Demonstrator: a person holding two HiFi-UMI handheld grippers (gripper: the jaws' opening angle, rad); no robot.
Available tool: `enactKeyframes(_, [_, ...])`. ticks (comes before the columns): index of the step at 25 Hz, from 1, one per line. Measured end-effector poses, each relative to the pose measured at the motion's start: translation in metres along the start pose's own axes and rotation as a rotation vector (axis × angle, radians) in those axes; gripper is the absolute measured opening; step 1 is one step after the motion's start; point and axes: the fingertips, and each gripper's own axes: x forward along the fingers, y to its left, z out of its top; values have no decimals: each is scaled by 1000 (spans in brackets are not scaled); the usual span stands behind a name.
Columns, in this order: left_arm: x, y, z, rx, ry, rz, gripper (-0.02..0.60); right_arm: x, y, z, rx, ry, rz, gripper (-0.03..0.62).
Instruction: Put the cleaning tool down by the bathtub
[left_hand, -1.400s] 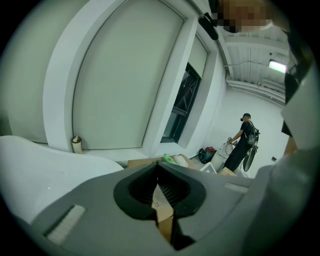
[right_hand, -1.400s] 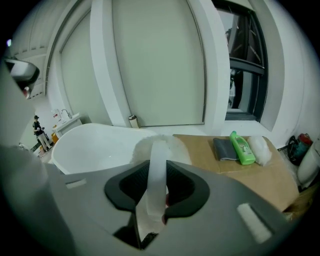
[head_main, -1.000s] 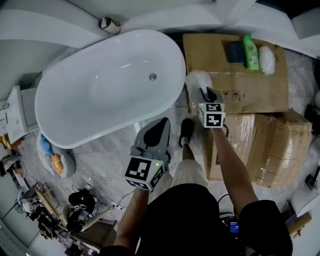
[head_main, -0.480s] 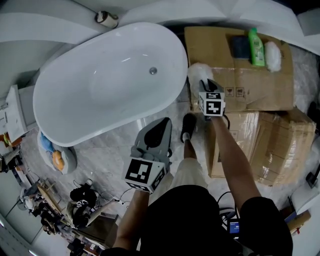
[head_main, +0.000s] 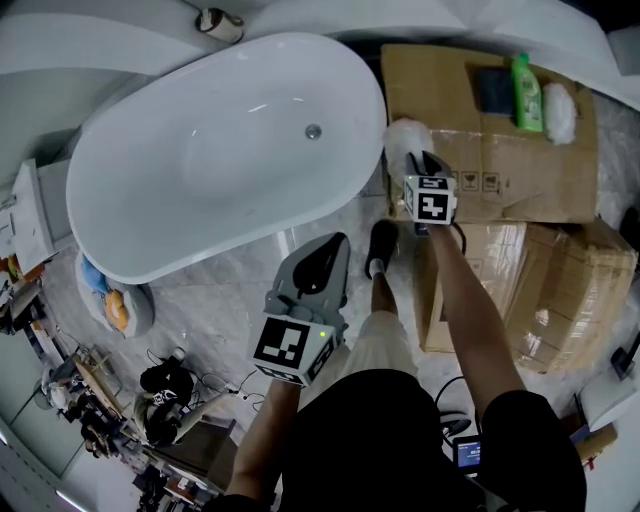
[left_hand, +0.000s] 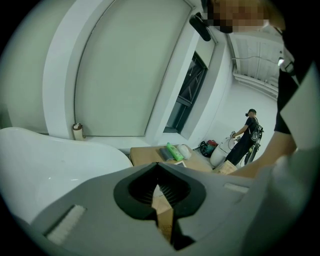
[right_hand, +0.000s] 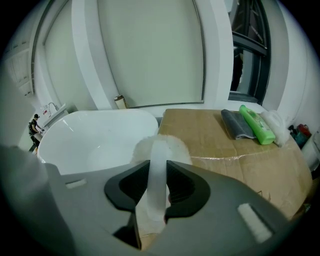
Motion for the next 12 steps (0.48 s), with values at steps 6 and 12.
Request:
enactKeyframes(6, [-5, 2, -4, -5, -1, 9, -3, 0, -3, -5, -10, 2, -13, 101])
enactKeyframes(12, [-8, -2, -7, -3, 1, 9, -3, -4, -1, -4, -50, 9, -18, 119])
